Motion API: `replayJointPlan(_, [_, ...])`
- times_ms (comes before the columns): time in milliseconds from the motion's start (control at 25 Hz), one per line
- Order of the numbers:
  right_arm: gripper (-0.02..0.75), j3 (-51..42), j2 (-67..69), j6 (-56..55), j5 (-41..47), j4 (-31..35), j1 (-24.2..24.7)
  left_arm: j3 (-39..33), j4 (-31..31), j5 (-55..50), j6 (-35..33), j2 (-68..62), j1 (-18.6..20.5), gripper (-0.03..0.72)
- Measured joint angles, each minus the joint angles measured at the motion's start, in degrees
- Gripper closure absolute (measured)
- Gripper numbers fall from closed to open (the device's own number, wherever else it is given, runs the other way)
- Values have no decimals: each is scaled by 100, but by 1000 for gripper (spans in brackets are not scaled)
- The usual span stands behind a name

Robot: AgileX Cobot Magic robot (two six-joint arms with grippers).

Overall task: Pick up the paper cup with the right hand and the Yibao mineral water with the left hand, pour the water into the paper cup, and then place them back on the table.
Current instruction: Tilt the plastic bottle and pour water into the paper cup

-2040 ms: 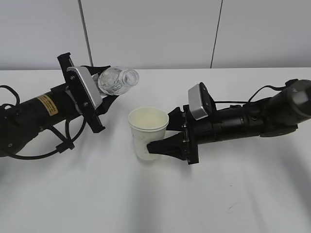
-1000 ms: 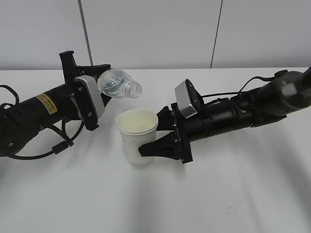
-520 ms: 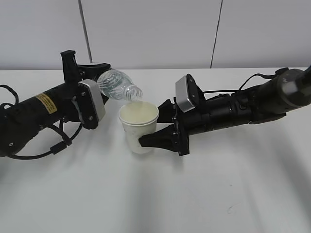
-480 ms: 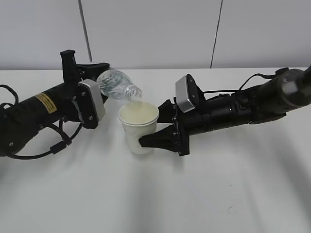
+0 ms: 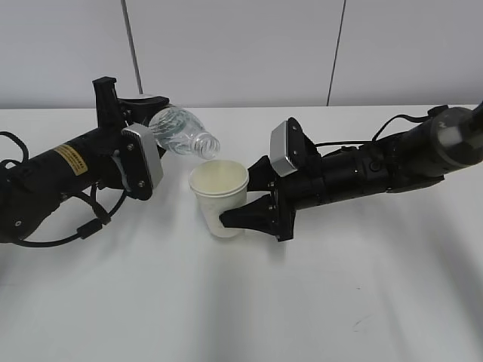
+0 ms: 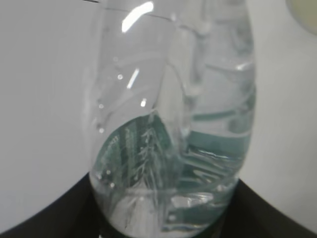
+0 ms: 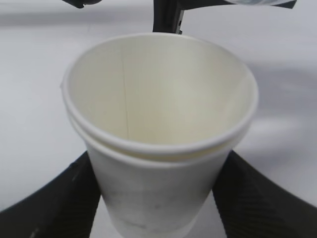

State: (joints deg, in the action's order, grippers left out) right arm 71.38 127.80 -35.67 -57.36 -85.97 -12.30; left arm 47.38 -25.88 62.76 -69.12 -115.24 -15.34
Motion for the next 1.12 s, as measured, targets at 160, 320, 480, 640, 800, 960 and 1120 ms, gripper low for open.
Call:
replayJointPlan(160, [238, 0, 0, 0, 0, 20, 0, 0, 0, 0, -22, 0, 0, 294])
replayJointPlan(320, [238, 0, 0, 0, 0, 34, 0, 0, 0, 0, -247, 0, 0, 294])
replayJointPlan(480, [239, 0, 0, 0, -167, 38, 0, 0, 0, 0, -313, 0, 0, 294])
replayJointPlan(640, [239, 0, 0, 0, -293, 38, 0, 0, 0, 0, -544, 0, 0, 294])
replayJointPlan(800, [239, 0, 0, 0, -307, 24, 0, 0, 1, 0, -744, 0, 0, 294])
replayJointPlan(960, [239, 0, 0, 11, -307, 1, 0, 0, 1, 0, -822, 0, 0, 294])
replayJointPlan(1120, [239, 0, 0, 11, -307, -25, 0, 0, 1, 0, -1055, 0, 0, 294])
